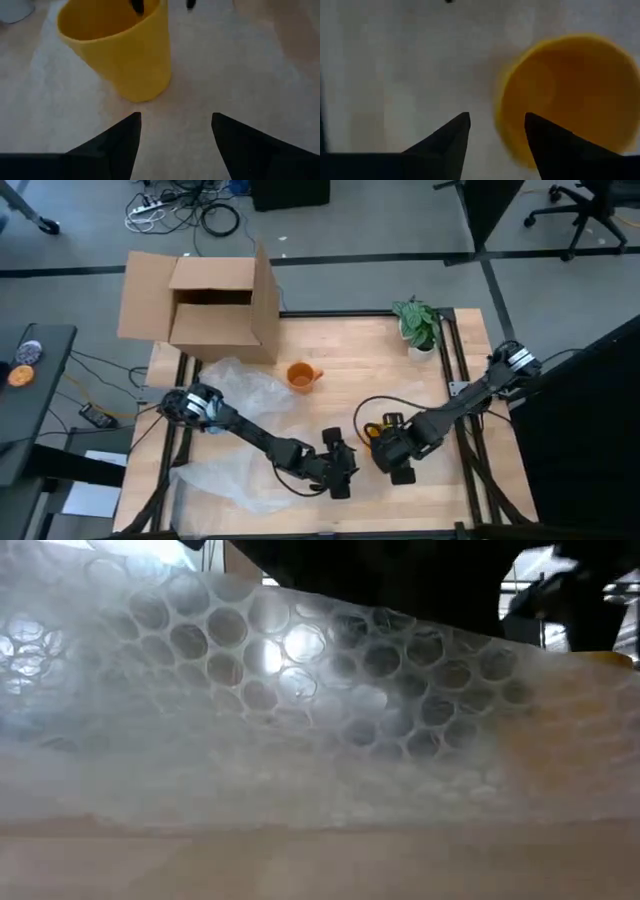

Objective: Wrap mug
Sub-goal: Wrap the yellow mug using the transparent bubble wrap

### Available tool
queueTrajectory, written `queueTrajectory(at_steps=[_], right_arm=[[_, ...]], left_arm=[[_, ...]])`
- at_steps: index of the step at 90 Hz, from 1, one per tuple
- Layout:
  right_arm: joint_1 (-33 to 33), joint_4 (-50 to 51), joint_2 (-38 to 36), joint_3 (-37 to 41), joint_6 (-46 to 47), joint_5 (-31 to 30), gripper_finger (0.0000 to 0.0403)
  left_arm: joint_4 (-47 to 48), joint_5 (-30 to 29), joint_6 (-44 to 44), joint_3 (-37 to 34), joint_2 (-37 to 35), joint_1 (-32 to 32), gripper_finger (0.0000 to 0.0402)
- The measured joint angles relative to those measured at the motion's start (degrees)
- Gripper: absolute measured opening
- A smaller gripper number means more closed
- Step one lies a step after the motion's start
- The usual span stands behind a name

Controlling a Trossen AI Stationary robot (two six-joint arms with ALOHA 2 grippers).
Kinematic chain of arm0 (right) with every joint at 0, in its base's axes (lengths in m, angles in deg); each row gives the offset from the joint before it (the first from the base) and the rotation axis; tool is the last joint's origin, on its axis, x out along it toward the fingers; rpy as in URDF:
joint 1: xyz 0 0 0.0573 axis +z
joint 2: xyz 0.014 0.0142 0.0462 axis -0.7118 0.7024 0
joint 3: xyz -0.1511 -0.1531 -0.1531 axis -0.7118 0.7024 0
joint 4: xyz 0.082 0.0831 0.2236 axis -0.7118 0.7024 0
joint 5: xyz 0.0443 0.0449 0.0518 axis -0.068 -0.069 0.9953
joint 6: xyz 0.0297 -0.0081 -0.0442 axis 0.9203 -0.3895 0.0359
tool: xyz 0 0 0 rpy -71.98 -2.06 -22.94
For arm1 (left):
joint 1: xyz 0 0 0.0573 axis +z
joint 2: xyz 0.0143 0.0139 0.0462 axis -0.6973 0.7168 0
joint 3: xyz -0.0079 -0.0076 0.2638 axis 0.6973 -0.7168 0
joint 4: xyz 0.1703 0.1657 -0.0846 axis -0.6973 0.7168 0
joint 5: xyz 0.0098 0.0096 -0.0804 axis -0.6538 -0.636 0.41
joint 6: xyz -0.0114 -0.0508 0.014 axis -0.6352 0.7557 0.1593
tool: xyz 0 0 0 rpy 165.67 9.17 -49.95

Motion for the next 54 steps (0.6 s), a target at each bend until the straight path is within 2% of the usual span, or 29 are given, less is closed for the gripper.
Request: queueTrajectory(at_steps=[11, 23, 27, 40, 47, 54], right_arm=[[-1.1, 0.6, 3.9, 0.0, -1.4, 3.5, 0.0139], [-2.0, 2.9, 5.4, 0.0, -2.5, 4.3, 0.0037], [-2.1, 4.0, 5.3, 0.0, -2.5, 4.3, 0.0016], [-2.2, 10.2, 3.8, -0.2, 0.0, 3.5, 0.0004], [-2.0, 13.8, 2.4, -1.1, 2.0, 2.1, 0.0002], [-1.9, 14.4, 1.1, -1.9, 2.5, 0.5, 0.0002]], left_arm=[[9.2, -0.1, -0.7, 0.3, -2.5, -0.8, 0.0229], [22.8, 0.0, 3.3, 1.8, -6.4, -2.5, 0.0229], [26.5, 0.0, 4.8, 1.9, -7.1, -2.9, 0.0229], [37.9, -0.1, 11.4, 1.5, -7.9, -3.2, 0.0229], [38.4, -0.5, 15.5, -0.5, -7.9, -3.0, 0.0229], [34.6, -1.9, 16.7, -4.0, -7.8, -2.3, 0.0229]])
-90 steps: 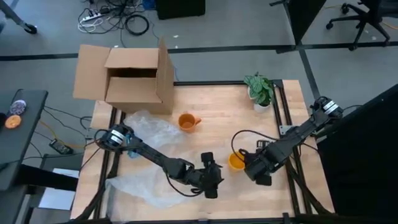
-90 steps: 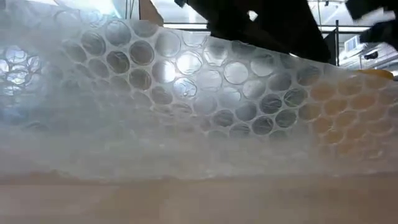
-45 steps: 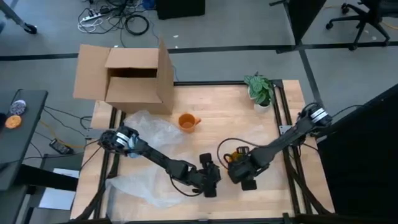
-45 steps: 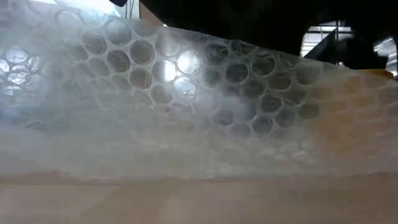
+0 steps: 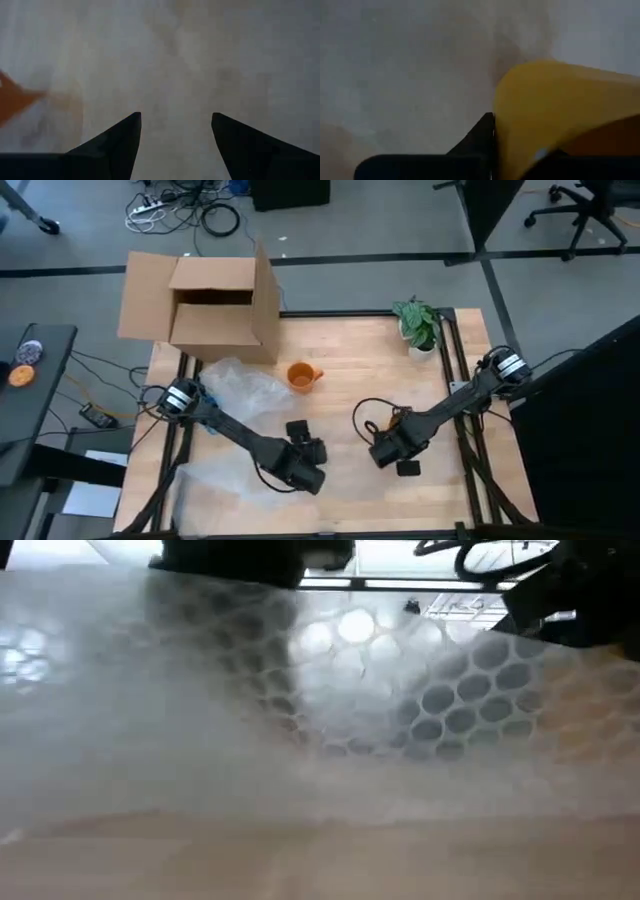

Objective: Wrap mug
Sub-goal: Wrap the yellow mug using the transparent bubble wrap

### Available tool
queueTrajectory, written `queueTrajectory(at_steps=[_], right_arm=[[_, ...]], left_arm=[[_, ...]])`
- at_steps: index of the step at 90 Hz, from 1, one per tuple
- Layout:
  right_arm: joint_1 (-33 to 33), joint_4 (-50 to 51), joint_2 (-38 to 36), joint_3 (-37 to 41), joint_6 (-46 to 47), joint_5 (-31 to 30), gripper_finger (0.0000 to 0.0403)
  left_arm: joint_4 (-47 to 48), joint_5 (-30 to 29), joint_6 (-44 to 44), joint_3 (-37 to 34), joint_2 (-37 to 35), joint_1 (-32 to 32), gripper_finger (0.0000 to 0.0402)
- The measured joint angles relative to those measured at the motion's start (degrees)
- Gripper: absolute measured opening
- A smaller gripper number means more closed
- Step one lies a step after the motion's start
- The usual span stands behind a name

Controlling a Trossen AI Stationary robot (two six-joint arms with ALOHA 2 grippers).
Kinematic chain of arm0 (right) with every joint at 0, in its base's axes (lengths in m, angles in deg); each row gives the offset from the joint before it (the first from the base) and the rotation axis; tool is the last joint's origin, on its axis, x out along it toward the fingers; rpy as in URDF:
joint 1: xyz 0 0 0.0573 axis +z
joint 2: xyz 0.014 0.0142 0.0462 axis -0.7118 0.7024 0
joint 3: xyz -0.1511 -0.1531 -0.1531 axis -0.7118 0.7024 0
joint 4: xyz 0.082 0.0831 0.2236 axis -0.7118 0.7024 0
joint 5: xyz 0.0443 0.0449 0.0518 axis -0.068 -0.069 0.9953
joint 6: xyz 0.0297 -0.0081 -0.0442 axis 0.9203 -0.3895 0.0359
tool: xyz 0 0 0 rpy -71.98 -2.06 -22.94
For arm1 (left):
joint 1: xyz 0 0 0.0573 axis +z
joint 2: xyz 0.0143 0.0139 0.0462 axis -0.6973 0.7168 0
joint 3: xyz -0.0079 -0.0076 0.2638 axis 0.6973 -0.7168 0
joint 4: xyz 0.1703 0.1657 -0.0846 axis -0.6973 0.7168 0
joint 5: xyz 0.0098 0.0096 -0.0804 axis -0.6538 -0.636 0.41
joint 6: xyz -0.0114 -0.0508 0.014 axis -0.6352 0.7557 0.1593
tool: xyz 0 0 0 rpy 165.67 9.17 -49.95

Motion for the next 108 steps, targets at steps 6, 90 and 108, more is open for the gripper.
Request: queueTrajectory(at_steps=[6, 90, 108], right_arm=[[0.0, -3.6, -0.5, -0.6, -1.1, -0.9, 0.0001], [-4.5, -18.6, 5.8, -7.2, -10.6, 4.7, 0.0148], [-4.3, -3.5, 4.5, -12.7, -7.4, 1.3, 0.0181]], left_arm=[[-6.6, 0.2, -0.1, -3.4, 0.1, 1.4, 0.0229], [-3.0, 2.1, -6.3, 1.2, 0.2, 3.5, 0.0229], [-0.4, 1.4, -4.5, 1.2, 0.2, 2.1, 0.0229]])
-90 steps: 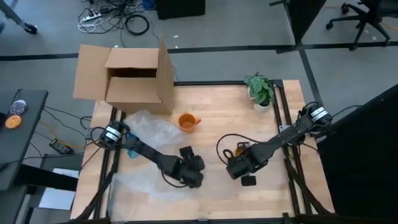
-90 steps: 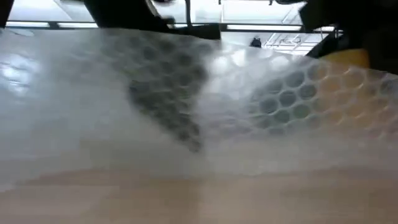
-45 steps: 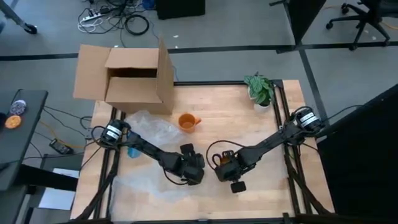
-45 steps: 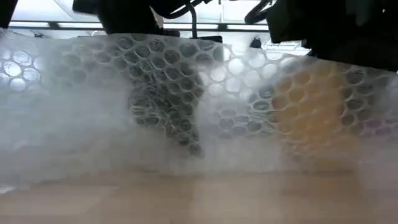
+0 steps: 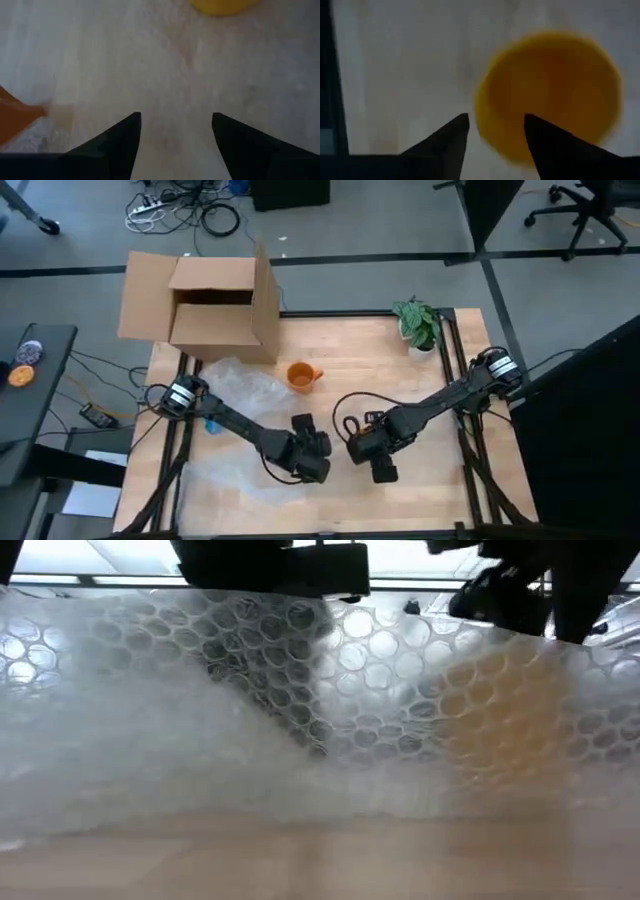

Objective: Wrap mug
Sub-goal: Wrap the yellow mug using the transparent bubble wrap

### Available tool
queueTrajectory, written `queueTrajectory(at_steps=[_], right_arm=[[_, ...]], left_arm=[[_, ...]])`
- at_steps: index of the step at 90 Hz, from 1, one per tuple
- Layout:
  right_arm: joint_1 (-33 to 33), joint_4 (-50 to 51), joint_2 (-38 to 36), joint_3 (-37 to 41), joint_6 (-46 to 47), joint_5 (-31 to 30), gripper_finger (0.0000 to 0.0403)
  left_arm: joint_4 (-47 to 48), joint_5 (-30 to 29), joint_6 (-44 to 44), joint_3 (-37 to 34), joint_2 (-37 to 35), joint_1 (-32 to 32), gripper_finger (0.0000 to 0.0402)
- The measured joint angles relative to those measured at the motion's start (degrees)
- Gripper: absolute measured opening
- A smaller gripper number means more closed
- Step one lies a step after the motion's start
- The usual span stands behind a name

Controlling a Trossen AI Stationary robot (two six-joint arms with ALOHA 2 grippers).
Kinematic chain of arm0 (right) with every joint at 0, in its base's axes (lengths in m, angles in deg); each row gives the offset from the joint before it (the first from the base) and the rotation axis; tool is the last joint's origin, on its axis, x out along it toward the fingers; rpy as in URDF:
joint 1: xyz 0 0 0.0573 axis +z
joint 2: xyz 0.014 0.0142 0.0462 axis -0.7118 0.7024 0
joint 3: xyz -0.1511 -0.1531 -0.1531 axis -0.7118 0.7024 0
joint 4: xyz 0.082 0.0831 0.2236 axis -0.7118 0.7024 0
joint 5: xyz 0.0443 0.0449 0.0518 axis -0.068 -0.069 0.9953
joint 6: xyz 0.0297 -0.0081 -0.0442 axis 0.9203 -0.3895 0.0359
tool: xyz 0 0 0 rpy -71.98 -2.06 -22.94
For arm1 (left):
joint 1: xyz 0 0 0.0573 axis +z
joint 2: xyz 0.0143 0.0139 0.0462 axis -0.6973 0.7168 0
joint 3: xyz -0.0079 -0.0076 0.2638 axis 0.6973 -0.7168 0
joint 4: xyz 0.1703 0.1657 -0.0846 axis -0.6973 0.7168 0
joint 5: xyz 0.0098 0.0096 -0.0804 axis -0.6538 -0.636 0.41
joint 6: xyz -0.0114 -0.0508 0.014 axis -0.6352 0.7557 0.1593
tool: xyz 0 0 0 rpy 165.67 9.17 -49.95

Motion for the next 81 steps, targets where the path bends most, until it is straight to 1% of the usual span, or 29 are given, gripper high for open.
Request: queueTrajectory(at_steps=[14, 23, 30, 45, 54, 63, 71, 81], right_arm=[[0.5, 10.7, -3.5, -0.1, 4.0, -9.4, 0.0177], [1.3, 18.0, -5.4, -0.1, 8.0, -15.1, 0.0168], [1.9, 20.3, -7.0, -0.1, 10.2, -17.6, 0.0162], [2.6, 21.1, -9.7, 0.0, 12.0, -18.3, 0.0153], [2.7, 22.9, -11.7, 2.1, 13.9, -18.5, 0.0149], [2.7, 22.3, -14.6, 6.6, 16.3, -18.4, 0.0148], [2.6, 20.1, -17.1, 12.2, 18.3, -18.0, 0.0148], [2.3, 13.2, -20.3, 20.1, 20.0, -15.9, 0.0148]], left_arm=[[6.2, -0.1, 3.7, 0.0, 0.0, -1.0, 0.0229], [5.4, -0.2, 4.4, -1.6, -0.1, -1.8, 0.0229], [5.6, 0.1, 4.3, -3.2, 0.0, -2.3, 0.0229], [6.9, 0.6, 5.0, -5.3, 0.0, -2.8, 0.0229], [9.6, 0.6, 5.7, -6.0, -0.2, -3.6, 0.0229], [13.8, 0.6, 7.0, -6.3, -0.2, -4.8, 0.0229], [18.1, 0.9, 8.1, -6.3, -0.2, -6.1, 0.0229], [22.5, 1.6, 9.8, -6.4, -0.2, -7.5, 0.0229]])
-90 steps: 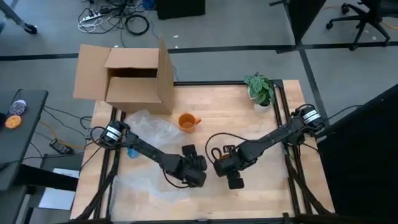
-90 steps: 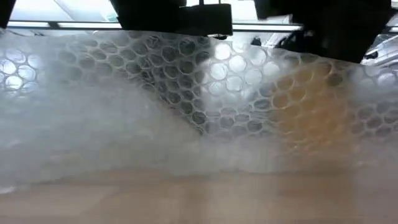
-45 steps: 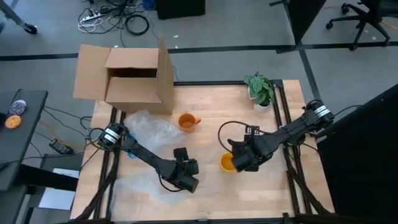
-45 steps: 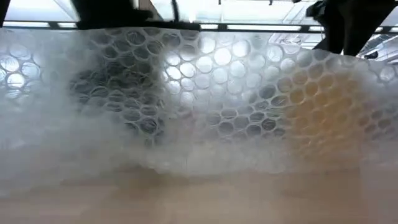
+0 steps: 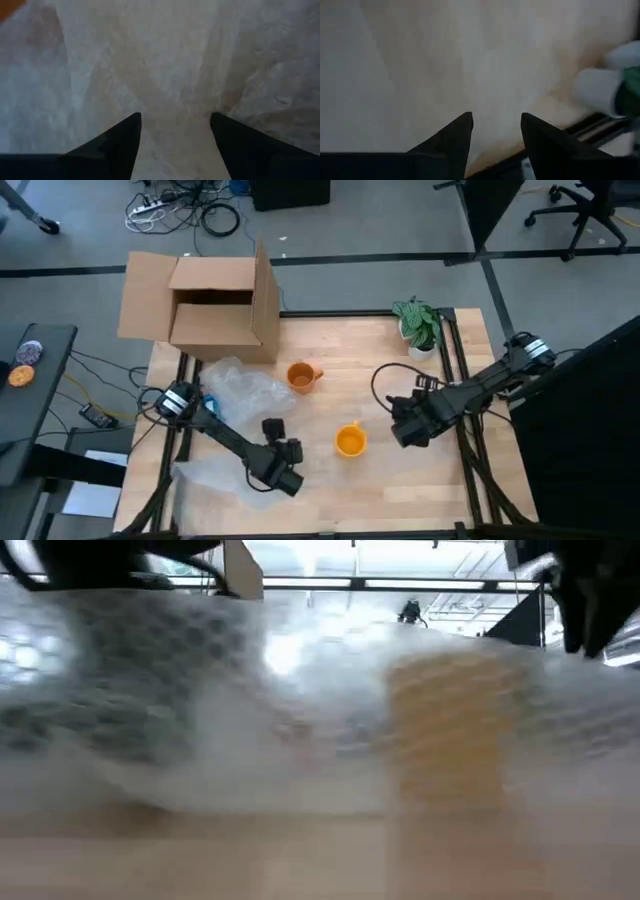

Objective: Wrap mug
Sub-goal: Wrap the yellow mug using the transparent bubble wrap

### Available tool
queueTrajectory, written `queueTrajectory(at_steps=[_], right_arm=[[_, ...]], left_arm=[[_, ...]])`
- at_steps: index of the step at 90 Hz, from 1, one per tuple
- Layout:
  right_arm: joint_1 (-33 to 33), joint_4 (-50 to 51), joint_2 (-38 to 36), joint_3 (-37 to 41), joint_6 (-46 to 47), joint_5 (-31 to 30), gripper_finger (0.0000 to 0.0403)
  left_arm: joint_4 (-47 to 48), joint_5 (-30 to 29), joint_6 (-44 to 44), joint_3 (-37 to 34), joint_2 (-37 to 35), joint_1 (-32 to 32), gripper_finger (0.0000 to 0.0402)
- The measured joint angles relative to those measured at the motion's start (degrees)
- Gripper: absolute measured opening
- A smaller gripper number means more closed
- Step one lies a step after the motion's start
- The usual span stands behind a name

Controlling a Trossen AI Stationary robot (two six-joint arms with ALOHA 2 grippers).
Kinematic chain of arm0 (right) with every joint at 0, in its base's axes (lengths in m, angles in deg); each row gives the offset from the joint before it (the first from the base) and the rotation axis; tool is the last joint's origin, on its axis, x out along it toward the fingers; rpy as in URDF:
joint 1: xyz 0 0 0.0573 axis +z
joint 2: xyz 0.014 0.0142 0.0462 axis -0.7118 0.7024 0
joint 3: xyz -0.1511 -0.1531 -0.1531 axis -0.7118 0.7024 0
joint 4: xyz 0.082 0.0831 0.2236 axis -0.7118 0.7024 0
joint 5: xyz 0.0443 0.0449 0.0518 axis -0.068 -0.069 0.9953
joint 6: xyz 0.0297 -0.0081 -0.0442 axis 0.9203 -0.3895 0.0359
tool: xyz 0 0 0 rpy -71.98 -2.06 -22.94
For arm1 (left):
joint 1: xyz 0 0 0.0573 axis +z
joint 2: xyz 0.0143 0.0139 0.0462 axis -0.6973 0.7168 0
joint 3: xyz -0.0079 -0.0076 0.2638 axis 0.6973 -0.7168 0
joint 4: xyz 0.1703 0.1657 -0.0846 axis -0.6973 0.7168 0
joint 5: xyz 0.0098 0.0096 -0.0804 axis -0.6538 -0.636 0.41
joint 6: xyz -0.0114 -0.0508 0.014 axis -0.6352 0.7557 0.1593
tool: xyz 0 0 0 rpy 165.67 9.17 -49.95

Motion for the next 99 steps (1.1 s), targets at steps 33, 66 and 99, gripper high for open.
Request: queueTrajectory(at_steps=[33, 66, 99], right_arm=[[-6.2, -16.3, -2.2, 22.1, 3.2, -0.3, 0.0143], [-15.0, -34.4, -2.4, 27.5, -2.3, 8.0, 0.0105], [-9.0, -66.4, -2.9, 20.1, -15.4, 14.0, 0.0075]], left_arm=[[0.7, -0.3, 3.2, 0.0, -0.4, -0.6, 0.0229], [-2.5, -0.9, 0.9, 0.1, -0.4, 0.3, 0.0229], [-5.1, -1.0, 0.7, 0.1, -0.4, 0.5, 0.0229]])
